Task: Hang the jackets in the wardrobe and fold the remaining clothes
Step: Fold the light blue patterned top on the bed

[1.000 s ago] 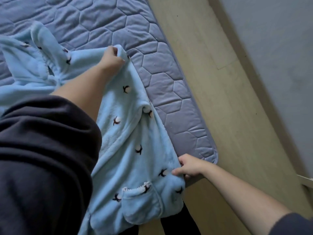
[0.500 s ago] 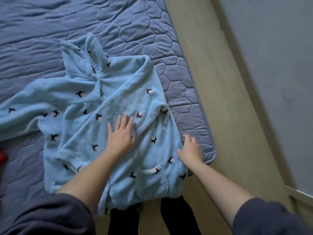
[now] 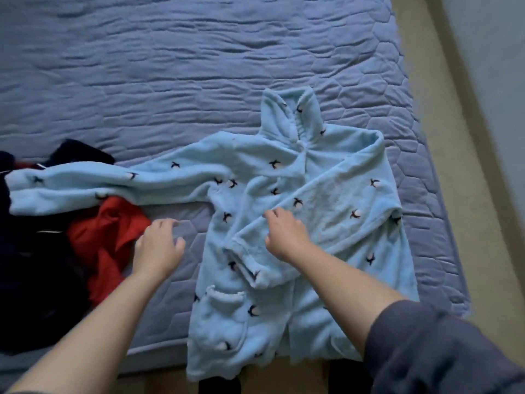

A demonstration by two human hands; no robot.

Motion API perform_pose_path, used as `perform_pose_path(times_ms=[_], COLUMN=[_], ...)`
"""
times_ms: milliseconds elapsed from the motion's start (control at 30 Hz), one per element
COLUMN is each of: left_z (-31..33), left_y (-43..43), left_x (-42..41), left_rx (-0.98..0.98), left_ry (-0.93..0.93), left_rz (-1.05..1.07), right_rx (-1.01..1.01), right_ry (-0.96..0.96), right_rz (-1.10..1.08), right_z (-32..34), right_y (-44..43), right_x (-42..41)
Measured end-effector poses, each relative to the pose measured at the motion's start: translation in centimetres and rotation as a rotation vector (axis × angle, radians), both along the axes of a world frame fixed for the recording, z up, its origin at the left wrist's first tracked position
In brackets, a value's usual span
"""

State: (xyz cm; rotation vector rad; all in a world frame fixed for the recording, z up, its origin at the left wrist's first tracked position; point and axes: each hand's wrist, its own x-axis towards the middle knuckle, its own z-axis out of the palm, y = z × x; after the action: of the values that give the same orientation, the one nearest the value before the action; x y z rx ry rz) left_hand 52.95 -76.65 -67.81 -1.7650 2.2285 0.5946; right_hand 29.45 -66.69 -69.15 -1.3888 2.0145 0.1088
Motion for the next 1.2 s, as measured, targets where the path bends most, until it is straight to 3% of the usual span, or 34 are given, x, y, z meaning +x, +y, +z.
perform_pose_path(times_ms=[167, 333, 400, 500, 667, 767, 833, 900, 933, 967, 1000, 1067, 1200], left_z=[0.1, 0.1, -0.3, -1.2, -1.8, -1.6, -1.3, -0.1, 0.7, 1.2, 1.4, 1.5, 0.6], left_y=[-7.0, -14.9, -18.2, -22.4, -24.9, -24.5, -24.3, -24.6, -24.6, -24.5, -24.2, -22.9, -22.9], left_x=[10.5, 20.4, 22.3, 22.5, 20.4, 19.9, 19.8, 20.8, 22.0, 23.5, 25.0, 27.3, 25.7], left_rx=[-0.161, -0.462, -0.382, -0.079, 0.082, 0.246, 0.328, 0.401, 0.366, 0.277, 0.17, 0.053, 0.096], left_ry=[0.038, 0.086, 0.187, 0.26, 0.124, -0.006, 0.162, 0.633, 0.81, 0.874, 0.81, 0.484, 0.323], left_rz=[-0.133, 0.124, 0.388, 0.745, 0.57, 0.604, 0.723, 0.91, 0.98, 1.009, 0.98, 0.781, 0.554], right_rx=[-0.08, -0.184, -0.198, -0.167, -0.09, -0.095, -0.184, -0.306, -0.342, -0.342, -0.297, -0.109, 0.032], right_ry=[0.034, 0.056, 0.026, 0.016, 0.026, 0.0, 0.006, 0.056, 0.088, 0.12, 0.144, 0.152, 0.108], right_rz=[0.087, 0.174, 0.19, 0.271, 0.348, 0.382, 0.351, 0.208, 0.114, 0.016, -0.081, -0.191, -0.093], right_z=[-2.8, -5.1, -5.8, -7.2, -8.4, -7.4, -6.3, -5.4, -5.1, -4.9, -4.8, -5.1, -6.5], right_y=[-8.5, -16.6, -19.4, -21.9, -21.9, -21.5, -21.5, -21.4, -21.2, -20.9, -20.5, -19.7, -19.4], right_x=[10.1, 18.2, 20.7, 23.2, 24.0, 23.8, 23.6, 22.8, 22.0, 21.0, 19.9, 17.8, 15.5])
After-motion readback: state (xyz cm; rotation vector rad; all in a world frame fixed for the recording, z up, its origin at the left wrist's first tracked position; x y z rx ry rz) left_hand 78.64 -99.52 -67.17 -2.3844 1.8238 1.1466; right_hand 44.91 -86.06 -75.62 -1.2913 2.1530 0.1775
